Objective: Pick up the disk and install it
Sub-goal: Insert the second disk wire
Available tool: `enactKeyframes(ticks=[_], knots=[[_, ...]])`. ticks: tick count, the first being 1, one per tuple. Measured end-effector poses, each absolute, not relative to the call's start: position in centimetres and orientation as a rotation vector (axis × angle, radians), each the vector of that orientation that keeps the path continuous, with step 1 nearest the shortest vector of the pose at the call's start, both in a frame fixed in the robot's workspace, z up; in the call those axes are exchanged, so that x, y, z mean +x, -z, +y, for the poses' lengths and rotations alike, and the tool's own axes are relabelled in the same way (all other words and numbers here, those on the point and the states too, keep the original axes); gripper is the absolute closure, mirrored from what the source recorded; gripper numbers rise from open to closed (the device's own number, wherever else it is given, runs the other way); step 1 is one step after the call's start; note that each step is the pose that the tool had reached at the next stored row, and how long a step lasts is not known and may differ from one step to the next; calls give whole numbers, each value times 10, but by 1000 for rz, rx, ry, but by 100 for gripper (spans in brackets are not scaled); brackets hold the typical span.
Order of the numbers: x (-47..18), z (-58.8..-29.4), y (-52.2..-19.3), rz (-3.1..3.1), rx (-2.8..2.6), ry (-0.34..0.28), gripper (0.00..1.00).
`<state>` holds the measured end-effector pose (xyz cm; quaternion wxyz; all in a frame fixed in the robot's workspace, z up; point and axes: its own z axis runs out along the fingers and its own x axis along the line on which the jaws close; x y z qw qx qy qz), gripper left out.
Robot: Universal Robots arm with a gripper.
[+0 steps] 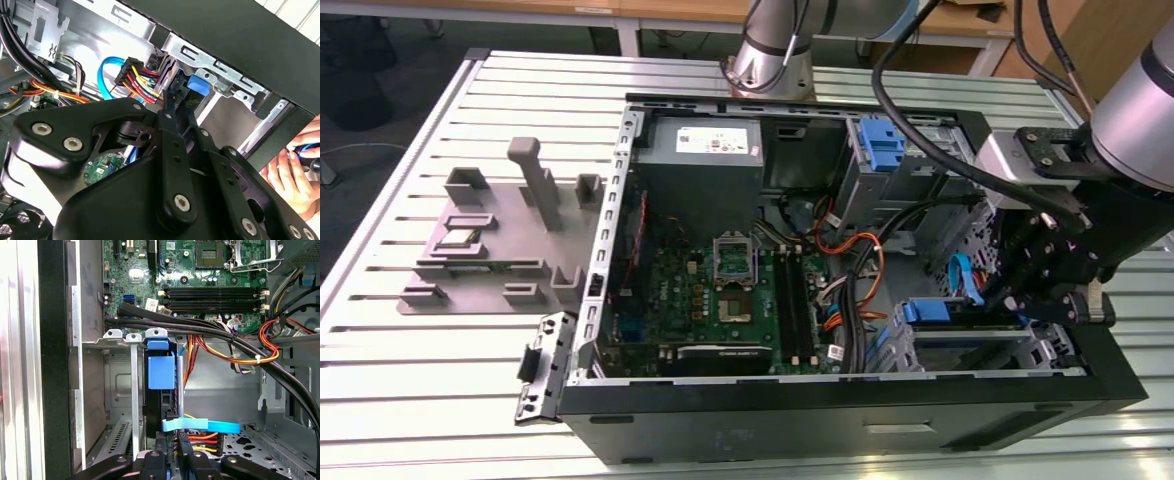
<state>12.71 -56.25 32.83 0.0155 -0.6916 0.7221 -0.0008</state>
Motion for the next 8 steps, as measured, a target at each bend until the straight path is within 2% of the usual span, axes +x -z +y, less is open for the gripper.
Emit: enactKeyframes(ticks=[8], knots=[[127,-562,-346,2247,-2152,3,76]])
